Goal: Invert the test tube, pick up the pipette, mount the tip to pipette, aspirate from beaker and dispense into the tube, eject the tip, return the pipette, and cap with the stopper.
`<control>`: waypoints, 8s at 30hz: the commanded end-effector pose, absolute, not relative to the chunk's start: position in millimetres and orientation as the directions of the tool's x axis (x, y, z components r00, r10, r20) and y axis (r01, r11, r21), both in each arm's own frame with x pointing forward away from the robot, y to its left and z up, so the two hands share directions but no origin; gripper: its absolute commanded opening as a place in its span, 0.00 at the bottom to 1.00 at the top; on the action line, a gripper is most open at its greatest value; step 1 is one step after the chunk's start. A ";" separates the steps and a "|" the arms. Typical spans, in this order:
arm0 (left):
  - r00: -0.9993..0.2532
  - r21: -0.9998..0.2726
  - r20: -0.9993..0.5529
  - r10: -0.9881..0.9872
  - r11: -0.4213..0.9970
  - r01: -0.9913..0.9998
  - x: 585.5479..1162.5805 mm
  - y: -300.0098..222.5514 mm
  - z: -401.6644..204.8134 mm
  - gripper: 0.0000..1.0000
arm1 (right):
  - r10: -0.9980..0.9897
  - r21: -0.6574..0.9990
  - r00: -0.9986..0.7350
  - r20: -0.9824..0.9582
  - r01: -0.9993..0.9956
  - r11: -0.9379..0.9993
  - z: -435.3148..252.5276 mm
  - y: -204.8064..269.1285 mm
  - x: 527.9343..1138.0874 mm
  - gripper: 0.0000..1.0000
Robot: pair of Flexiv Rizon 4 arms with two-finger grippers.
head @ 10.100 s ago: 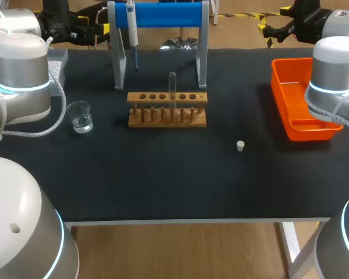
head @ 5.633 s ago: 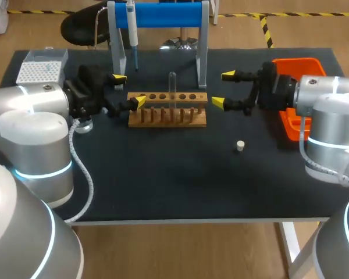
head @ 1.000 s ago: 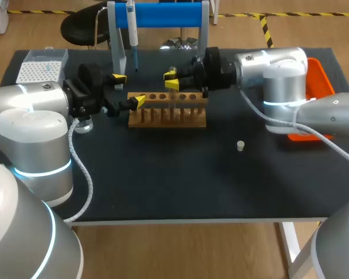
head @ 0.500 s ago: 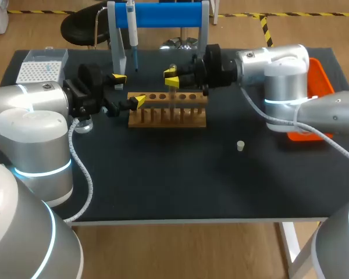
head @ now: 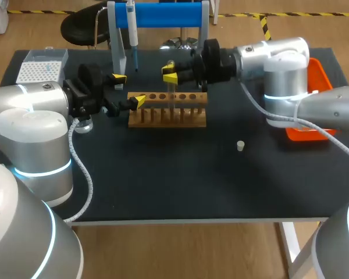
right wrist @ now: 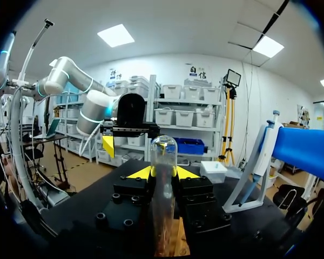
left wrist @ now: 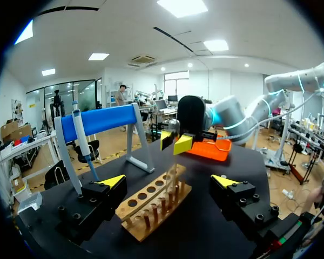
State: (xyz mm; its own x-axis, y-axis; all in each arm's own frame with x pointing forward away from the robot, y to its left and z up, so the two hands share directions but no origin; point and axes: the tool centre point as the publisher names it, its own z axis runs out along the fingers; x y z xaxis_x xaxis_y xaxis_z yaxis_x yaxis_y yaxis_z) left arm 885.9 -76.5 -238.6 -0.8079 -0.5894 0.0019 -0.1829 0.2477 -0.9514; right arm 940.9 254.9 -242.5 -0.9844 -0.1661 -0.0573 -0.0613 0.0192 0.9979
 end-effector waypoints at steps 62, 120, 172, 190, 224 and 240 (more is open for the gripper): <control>-0.807 -0.952 0.000 -0.590 0.246 -0.181 885.9 -76.8 -239.6 1.00 | -0.077 0.998 -0.995 -0.067 -0.067 0.001 -197.2 220.6 897.3 0.00; -0.807 -0.952 0.000 -0.590 0.246 -0.181 885.9 -76.8 -239.6 1.00 | 0.003 -0.221 0.224 0.975 0.960 0.170 -213.9 197.1 907.7 0.00; -0.818 -0.862 -0.504 -0.275 0.207 0.462 863.7 -88.9 -214.4 1.00 | -0.015 0.015 -0.013 1.000 0.987 0.158 -207.2 193.6 904.1 0.00; -0.304 -0.291 -0.952 -0.025 0.376 0.880 866.1 -87.7 -197.6 1.00 | -0.015 0.015 -0.013 1.000 0.987 0.158 -207.2 193.6 904.1 0.00; 0.206 0.205 -0.978 0.005 0.158 0.966 828.6 -151.2 -207.0 1.00 | -0.015 0.015 -0.013 1.000 0.987 0.158 -207.2 193.6 904.1 0.00; 0.107 0.111 -0.993 0.039 0.123 0.986 823.6 -193.1 -205.2 1.00 | -0.015 0.015 -0.013 1.000 0.987 0.158 -207.2 193.6 904.1 0.00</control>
